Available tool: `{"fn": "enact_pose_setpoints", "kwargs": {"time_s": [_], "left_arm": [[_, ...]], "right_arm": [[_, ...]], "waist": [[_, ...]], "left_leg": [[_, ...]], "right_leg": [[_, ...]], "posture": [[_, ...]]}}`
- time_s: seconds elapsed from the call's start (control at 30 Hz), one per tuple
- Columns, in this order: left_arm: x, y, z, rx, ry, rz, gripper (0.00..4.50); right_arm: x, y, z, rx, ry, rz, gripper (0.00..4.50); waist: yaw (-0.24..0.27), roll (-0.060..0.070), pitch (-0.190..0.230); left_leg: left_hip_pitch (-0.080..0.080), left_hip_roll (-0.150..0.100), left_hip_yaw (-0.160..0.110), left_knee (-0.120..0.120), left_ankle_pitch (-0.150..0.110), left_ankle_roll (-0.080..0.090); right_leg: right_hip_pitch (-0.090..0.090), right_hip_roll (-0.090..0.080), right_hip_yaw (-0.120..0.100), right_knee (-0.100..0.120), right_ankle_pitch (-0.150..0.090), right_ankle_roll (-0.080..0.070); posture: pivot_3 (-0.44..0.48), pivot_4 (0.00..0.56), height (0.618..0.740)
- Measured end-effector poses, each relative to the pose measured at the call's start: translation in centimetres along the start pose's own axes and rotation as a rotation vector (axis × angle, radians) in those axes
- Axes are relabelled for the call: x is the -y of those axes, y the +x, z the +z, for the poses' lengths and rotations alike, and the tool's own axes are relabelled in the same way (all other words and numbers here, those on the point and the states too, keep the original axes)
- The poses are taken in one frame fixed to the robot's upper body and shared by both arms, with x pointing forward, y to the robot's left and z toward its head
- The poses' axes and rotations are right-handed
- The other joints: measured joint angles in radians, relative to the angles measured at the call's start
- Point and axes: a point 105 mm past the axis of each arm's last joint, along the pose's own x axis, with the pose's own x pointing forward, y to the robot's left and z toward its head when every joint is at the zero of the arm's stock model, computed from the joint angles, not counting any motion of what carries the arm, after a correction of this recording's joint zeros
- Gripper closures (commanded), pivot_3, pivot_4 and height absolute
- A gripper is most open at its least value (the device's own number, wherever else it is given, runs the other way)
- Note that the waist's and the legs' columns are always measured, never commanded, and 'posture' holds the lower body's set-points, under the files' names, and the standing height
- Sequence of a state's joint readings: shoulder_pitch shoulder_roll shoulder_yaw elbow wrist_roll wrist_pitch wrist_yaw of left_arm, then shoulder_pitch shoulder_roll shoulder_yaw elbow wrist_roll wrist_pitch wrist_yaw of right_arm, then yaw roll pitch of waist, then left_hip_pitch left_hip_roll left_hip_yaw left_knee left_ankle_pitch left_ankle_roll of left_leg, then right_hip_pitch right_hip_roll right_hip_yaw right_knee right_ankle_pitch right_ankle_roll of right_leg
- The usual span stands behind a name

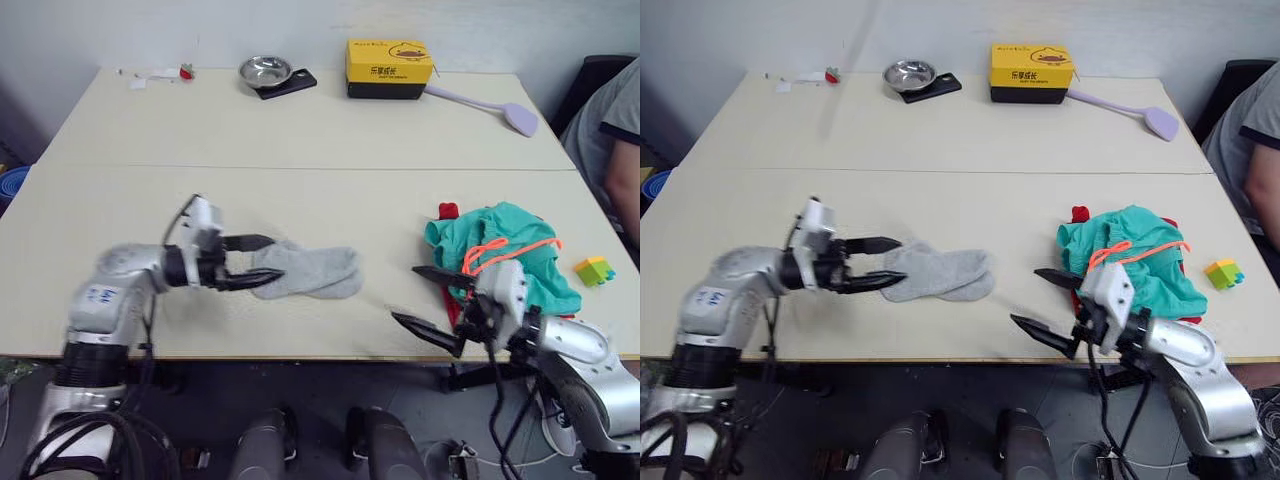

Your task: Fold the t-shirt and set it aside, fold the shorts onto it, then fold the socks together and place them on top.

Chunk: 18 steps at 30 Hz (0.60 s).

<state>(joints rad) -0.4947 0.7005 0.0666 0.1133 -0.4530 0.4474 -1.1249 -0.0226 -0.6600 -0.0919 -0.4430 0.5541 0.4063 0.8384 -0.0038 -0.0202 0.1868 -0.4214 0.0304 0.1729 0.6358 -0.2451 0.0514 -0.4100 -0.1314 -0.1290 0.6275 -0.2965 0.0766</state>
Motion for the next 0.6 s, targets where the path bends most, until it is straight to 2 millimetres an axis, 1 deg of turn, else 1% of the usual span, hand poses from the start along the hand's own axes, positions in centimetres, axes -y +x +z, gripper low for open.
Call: {"fn": "enact_pose_setpoints", "kwargs": {"time_s": [0.03, 0.1, 0.13, 0.23, 0.3, 0.37, 0.43, 0.5, 0.6], "left_arm": [[-0.7, -0.7, -0.5, -0.028, 0.002, 0.033, 0.85], [-1.4, -1.6, -1.5, -0.077, -0.019, 0.068, 0.85], [-1.6, -2.1, -2.0, -0.106, -0.035, 0.08, 0.85], [-1.5, -2.4, -2.6, -0.14, -0.075, 0.086, 0.85], [-1.2, -2.4, -3.5, -0.16, -0.117, 0.094, 0.85], [-0.5, -1.7, -4.5, -0.176, -0.159, 0.091, 0.85], [-0.1, -0.8, -5.2, -0.179, -0.194, 0.096, 0.85], [0.1, 0.0, -5.5, -0.175, -0.212, 0.11, 0.85], [0.2, 0.3, -5.5, -0.176, -0.213, 0.134, 0.85]], "right_arm": [[0.1, 0.7, -0.4, -0.037, 0.03, -0.009, 0.0], [0.2, 2.1, -0.8, -0.088, 0.082, -0.031, 0.0], [0.3, 3.0, -0.6, -0.085, 0.117, -0.051, 0.0], [0.6, 5.3, 0.1, -0.08, 0.197, -0.072, 0.0], [1.2, 6.1, 0.1, -0.1, 0.232, -0.103, 0.0], [2.0, 6.7, -0.3, -0.125, 0.274, -0.142, 0.0], [2.4, 7.0, -0.5, -0.147, 0.3, -0.156, 0.0], [2.7, 7.1, -0.8, -0.166, 0.312, -0.163, 0.0], [3.1, 7.3, -1.0, -0.185, 0.334, -0.165, 0.0]], "waist": [[0.0, 0.0, 0.0], [0.0, 0.0, 0.0], [-0.001, 0.0, 0.0], [-0.001, 0.0, 0.0], [-0.001, 0.0, 0.0], [0.0, 0.0, 0.0], [0.001, 0.0, 0.0], [-0.001, 0.0, 0.0], [-0.005, 0.0, 0.0]], "left_leg": [[0.0, 0.0, 0.0, 0.0, 0.0, 0.0], [-0.001, 0.0, 0.0, -0.001, -0.001, 0.0], [-0.002, 0.0, 0.0, -0.001, -0.001, -0.001], [-0.003, 0.0, 0.0, -0.002, -0.001, -0.001], [-0.003, -0.001, 0.0, -0.002, -0.001, -0.001], [-0.003, -0.001, 0.0, -0.002, -0.001, -0.001], [-0.003, -0.001, 0.0, -0.002, -0.001, -0.001], [-0.003, -0.001, 0.001, -0.002, 0.0, 0.0], [-0.003, -0.001, 0.001, -0.002, 0.002, 0.003]], "right_leg": [[0.0, 0.0, 0.0, 0.0, 0.0, 0.0], [-0.001, -0.001, 0.0, -0.001, 0.0, 0.0], [-0.002, -0.001, 0.0, -0.001, 0.0, 0.0], [-0.003, -0.001, 0.0, -0.001, 0.0, 0.0], [-0.003, -0.001, 0.001, -0.001, 0.0, 0.0], [-0.003, -0.001, 0.0, -0.001, 0.0, 0.0], [-0.003, -0.001, 0.0, -0.001, 0.0, 0.0], [-0.002, -0.001, 0.0, -0.001, 0.0, 0.0], [-0.002, 0.0, 0.0, 0.0, 0.0, 0.0]], "posture": [[0.0, 0.15, 0.74], [0.0, 0.15, 0.74], [0.0, 0.15, 0.74], [0.0, 0.15, 0.74], [0.0, 0.15, 0.74], [0.0, 0.15, 0.74], [0.0, 0.15, 0.74], [0.0, 0.15, 0.74], [0.0, 0.15, 0.74]]}}
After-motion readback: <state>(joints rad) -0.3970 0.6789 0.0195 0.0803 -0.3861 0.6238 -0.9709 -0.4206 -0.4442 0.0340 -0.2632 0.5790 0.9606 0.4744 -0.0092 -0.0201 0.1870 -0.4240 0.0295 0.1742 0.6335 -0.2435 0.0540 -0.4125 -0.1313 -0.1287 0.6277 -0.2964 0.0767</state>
